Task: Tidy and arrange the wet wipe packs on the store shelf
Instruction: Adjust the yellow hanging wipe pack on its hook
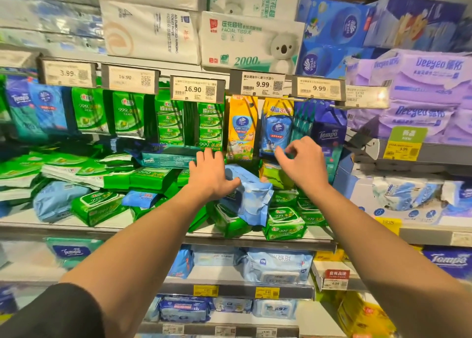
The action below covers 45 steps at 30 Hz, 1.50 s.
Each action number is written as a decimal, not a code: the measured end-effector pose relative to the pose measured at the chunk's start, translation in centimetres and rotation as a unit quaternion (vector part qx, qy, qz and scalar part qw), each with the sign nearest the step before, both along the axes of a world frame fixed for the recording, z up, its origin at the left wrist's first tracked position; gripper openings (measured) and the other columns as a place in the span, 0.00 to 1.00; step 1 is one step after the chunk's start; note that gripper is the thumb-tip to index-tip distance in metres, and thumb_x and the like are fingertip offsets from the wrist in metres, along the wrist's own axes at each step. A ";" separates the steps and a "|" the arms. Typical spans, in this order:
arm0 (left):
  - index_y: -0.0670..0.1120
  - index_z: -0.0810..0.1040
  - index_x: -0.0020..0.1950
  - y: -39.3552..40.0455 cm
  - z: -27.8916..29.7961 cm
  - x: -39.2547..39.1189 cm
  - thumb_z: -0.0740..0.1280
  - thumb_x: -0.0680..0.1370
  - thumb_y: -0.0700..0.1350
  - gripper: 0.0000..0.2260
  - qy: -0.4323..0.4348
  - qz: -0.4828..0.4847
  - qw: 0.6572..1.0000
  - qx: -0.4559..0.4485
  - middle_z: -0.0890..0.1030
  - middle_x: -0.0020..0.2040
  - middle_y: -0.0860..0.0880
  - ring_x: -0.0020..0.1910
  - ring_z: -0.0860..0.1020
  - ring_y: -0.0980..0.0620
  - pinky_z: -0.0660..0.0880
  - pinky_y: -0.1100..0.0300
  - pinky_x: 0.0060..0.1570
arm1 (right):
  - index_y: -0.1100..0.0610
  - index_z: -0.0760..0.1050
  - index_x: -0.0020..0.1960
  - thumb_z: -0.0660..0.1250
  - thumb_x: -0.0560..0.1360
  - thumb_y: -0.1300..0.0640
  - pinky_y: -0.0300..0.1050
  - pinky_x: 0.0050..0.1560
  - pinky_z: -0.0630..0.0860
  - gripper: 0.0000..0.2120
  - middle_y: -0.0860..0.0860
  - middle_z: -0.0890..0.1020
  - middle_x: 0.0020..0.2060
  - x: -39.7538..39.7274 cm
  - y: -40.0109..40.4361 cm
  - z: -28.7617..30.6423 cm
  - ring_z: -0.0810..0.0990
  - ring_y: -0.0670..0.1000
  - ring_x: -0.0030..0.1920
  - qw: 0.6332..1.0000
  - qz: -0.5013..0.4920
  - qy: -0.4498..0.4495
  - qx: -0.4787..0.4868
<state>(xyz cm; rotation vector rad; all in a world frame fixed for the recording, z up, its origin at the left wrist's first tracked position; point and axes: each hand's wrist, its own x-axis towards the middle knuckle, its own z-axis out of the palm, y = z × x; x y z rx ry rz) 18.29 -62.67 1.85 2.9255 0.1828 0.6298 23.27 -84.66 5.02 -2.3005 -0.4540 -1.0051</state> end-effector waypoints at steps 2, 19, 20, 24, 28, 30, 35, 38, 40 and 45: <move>0.44 0.67 0.64 0.5 -0.2 -0.5 0.65 0.70 0.68 0.33 -0.006 -0.003 1.000 0.002 0.68 0.63 0.42 0.63 0.65 0.40 0.67 0.42 0.60 | 0.53 0.67 0.33 0.65 0.72 0.36 0.46 0.36 0.66 0.23 0.53 0.73 0.38 0.5 1.9 0.7 0.74 0.55 0.40 0.994 -0.028 0.100 -0.046; 0.45 0.66 0.64 7.8 0.0 -3.3 0.64 0.69 0.69 0.35 -0.011 0.056 0.998 0.013 0.68 0.63 0.42 0.64 0.66 0.40 0.67 0.42 0.62 | 0.67 0.64 0.69 0.78 0.58 0.49 0.55 0.57 0.78 0.46 0.61 0.75 0.62 2.7 3.5 -1.0 0.76 0.61 0.60 0.892 -0.122 0.427 0.081; 0.45 0.66 0.64 7.6 0.0 -3.3 0.64 0.68 0.69 0.35 -0.014 0.051 0.998 0.015 0.68 0.62 0.42 0.63 0.66 0.41 0.67 0.43 0.61 | 0.67 0.65 0.68 0.78 0.57 0.49 0.55 0.57 0.77 0.46 0.61 0.76 0.61 2.2 3.4 -1.1 0.76 0.61 0.60 0.899 -0.123 0.408 0.103; 0.45 0.67 0.64 6.1 -0.2 -2.8 0.64 0.68 0.69 0.35 -0.012 0.020 1.000 0.016 0.68 0.61 0.43 0.63 0.66 0.41 0.67 0.43 0.60 | 0.64 0.65 0.67 0.76 0.57 0.49 0.53 0.54 0.77 0.44 0.60 0.77 0.59 -0.1 2.9 -1.3 0.75 0.61 0.59 0.915 -0.110 0.358 0.149; 0.45 0.66 0.64 4.3 -0.7 -2.6 0.64 0.69 0.69 0.35 -0.003 -0.006 1.000 0.011 0.68 0.61 0.43 0.62 0.65 0.41 0.67 0.42 0.61 | 0.59 0.63 0.71 0.76 0.62 0.47 0.50 0.54 0.72 0.43 0.59 0.74 0.63 -2.7 2.0 -1.2 0.72 0.60 0.64 0.929 -0.090 0.323 0.155; 0.45 0.67 0.62 3.4 -0.9 -2.6 0.63 0.69 0.69 0.34 -0.007 -0.021 1.000 0.018 0.68 0.60 0.43 0.61 0.66 0.41 0.67 0.42 0.60 | 0.58 0.60 0.74 0.75 0.65 0.45 0.51 0.59 0.70 0.44 0.58 0.72 0.68 -4.3 1.6 -1.5 0.69 0.60 0.67 0.943 -0.083 0.288 0.145; 0.45 0.67 0.61 1.8 -0.7 -2.7 0.64 0.69 0.68 0.32 -0.021 -0.038 0.999 0.025 0.69 0.59 0.44 0.60 0.66 0.42 0.68 0.44 0.58 | 0.52 0.45 0.80 0.75 0.68 0.46 0.53 0.73 0.57 0.52 0.56 0.57 0.77 -8.6 2.7 -3.6 0.54 0.54 0.77 0.970 -0.042 0.143 0.190; 0.46 0.68 0.59 1.5 -0.4 -2.9 0.63 0.69 0.67 0.30 -0.038 -0.046 0.998 0.024 0.69 0.58 0.44 0.59 0.67 0.43 0.68 0.44 0.57 | 0.53 0.50 0.79 0.78 0.66 0.47 0.48 0.68 0.63 0.52 0.56 0.58 0.76 -9.2 4.4 -4.1 0.60 0.54 0.73 0.960 -0.046 0.124 0.248; 0.46 0.68 0.60 1.9 -0.2 -3.1 0.63 0.69 0.67 0.30 -0.038 -0.047 0.998 0.032 0.69 0.58 0.44 0.58 0.67 0.42 0.68 0.44 0.57 | 0.59 0.66 0.71 0.81 0.58 0.48 0.46 0.61 0.72 0.47 0.58 0.70 0.67 -8.2 5.1 -3.5 0.73 0.56 0.63 0.942 -0.038 0.216 0.253; 0.45 0.67 0.63 3.7 -0.1 -3.1 0.62 0.69 0.69 0.34 -0.037 -0.019 0.999 0.025 0.69 0.61 0.42 0.61 0.66 0.40 0.67 0.43 0.58 | 0.60 0.72 0.55 0.79 0.52 0.46 0.43 0.49 0.74 0.36 0.53 0.74 0.52 -8.0 7.2 -3.9 0.74 0.51 0.50 0.930 -0.030 0.254 0.264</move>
